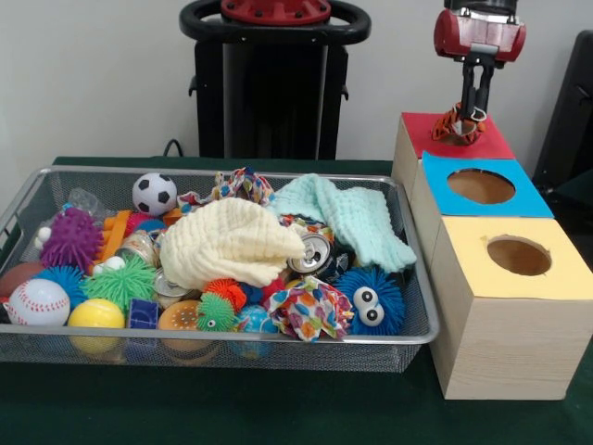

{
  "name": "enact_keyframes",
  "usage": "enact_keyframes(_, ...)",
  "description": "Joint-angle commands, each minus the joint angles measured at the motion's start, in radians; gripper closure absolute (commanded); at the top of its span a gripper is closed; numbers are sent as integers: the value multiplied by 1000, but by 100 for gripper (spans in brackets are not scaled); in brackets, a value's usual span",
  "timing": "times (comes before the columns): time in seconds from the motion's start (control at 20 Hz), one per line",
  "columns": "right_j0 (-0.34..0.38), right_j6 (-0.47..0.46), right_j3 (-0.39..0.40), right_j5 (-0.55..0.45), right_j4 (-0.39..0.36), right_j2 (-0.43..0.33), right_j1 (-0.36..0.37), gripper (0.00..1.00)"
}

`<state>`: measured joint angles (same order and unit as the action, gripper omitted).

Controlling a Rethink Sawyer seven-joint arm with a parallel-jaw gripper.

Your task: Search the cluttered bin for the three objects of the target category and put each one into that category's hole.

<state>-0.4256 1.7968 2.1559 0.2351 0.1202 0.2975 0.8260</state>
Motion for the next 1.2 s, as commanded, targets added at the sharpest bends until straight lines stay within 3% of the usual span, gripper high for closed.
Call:
enact_keyframes(0.05,39,175,-11,124,-33,-15,-91,100)
enact_keyframes(0.35,40,216,7,214,-12,-46,-184,100)
enact_keyframes(0.5,31,226,23,191,12,-58,-192,100)
enact_keyframes(1.2,62,289,89,84,61,-127,-107,100)
